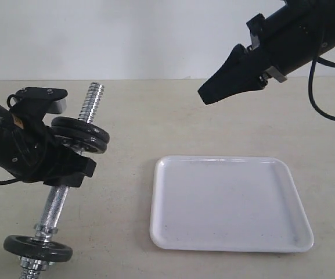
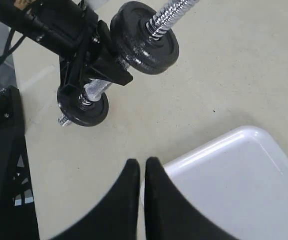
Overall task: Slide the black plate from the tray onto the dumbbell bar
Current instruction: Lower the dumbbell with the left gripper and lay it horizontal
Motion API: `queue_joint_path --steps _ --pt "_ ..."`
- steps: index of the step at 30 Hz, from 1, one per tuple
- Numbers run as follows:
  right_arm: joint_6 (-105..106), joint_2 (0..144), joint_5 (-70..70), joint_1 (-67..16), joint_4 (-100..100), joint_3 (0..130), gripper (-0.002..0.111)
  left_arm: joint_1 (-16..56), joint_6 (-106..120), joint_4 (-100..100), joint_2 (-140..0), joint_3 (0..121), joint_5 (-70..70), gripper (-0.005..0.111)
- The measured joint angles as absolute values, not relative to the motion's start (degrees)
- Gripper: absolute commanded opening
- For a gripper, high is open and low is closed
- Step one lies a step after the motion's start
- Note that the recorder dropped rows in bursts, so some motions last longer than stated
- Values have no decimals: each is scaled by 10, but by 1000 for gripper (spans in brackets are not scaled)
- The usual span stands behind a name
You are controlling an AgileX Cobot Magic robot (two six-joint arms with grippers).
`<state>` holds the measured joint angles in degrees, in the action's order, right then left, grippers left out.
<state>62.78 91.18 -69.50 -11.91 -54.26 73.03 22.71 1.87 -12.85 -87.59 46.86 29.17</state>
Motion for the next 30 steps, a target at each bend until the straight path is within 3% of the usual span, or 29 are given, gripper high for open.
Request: queue_joint_path --steps 30 --pt "637 889 -696 -126 -543 730 0 227 -144 -143 -998 475 188 4"
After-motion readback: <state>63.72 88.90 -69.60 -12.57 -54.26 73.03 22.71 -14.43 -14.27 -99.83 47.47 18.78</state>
